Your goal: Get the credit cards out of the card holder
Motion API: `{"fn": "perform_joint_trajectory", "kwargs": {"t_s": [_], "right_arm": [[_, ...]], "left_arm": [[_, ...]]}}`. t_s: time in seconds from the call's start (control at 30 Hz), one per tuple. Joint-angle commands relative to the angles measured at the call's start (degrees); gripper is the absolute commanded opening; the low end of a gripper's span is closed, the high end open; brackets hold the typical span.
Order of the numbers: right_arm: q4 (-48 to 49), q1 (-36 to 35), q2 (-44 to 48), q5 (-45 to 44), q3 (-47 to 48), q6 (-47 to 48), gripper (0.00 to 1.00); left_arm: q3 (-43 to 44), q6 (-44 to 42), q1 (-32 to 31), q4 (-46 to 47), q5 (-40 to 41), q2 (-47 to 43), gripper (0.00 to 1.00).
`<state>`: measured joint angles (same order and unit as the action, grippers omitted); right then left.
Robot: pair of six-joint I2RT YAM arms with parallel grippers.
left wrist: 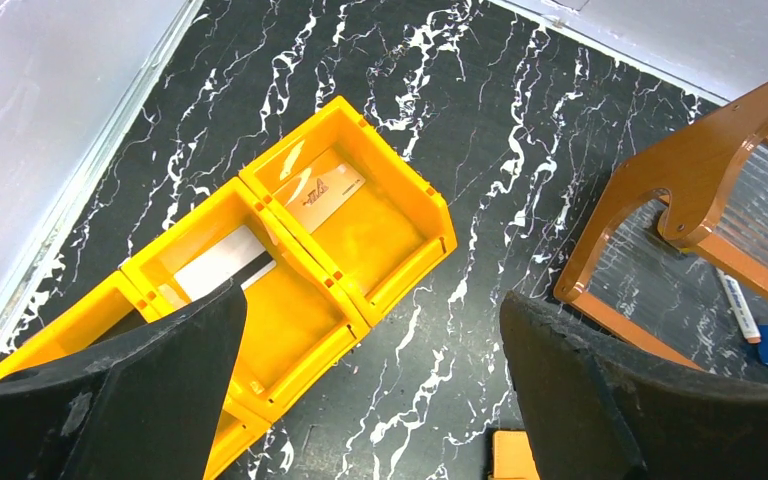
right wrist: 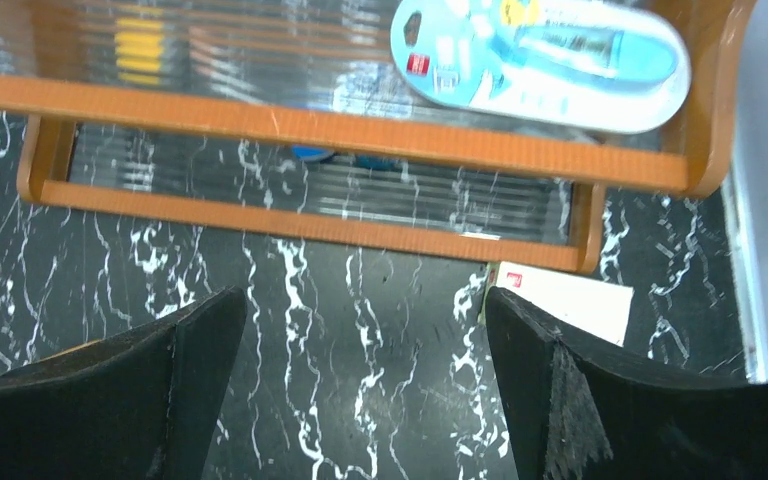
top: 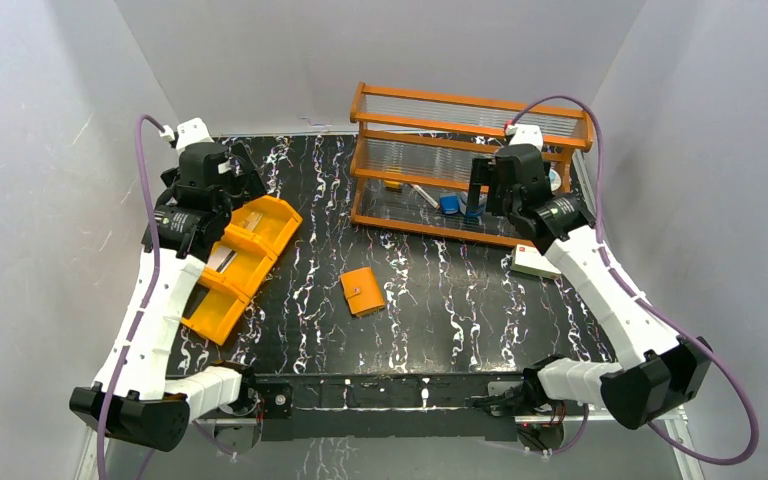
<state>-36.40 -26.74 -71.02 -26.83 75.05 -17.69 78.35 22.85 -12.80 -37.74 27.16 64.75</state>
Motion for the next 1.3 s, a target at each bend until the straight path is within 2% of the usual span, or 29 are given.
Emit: {"fn": "perform_joint_trajectory", "kwargs": {"t_s": [0.0,0.13,0.33,0.57,0.67,0.93,1.27], "right_arm": [[1.04,2.08,4.86,8.69,-3.59,-2.42,0.98],[1.03,4.18,7.91,17.83,-7.44,-4.16,0.98],[-0.07,5.13,9.54,29.24,-11.10,-6.48,0.98],[-4.58,-0.79,5.49,24.95,-12.32,-11.97,0.98],[-3.09,-2.53,3.19,22.09,-13.78,-15.18,0.98],[4.36,-4.49,-8.61,17.02,-15.25,-22.23,0.98],[10.10,-5.10,-24.45,7.43,-10.17,-24.45,0.98]], "left_arm": [[-0.63,1.49,2.05,0.52,-3.88,-0.80,0.98],[-1.39,2.69,3.97,0.32,-7.52,-0.87,0.98],[-5.05,4.05,6.66,2.63,-20.94,-0.55,0.98],[-10.83,5.19,8.70,5.90,-39.51,1.74,0.98],[-12.65,4.44,8.25,5.71,-44.29,3.08,0.98],[-16.72,3.24,1.06,2.99,-44.70,5.10,0.98],[-19.30,3.21,-0.86,1.00,-39.09,1.67,0.98]]}}
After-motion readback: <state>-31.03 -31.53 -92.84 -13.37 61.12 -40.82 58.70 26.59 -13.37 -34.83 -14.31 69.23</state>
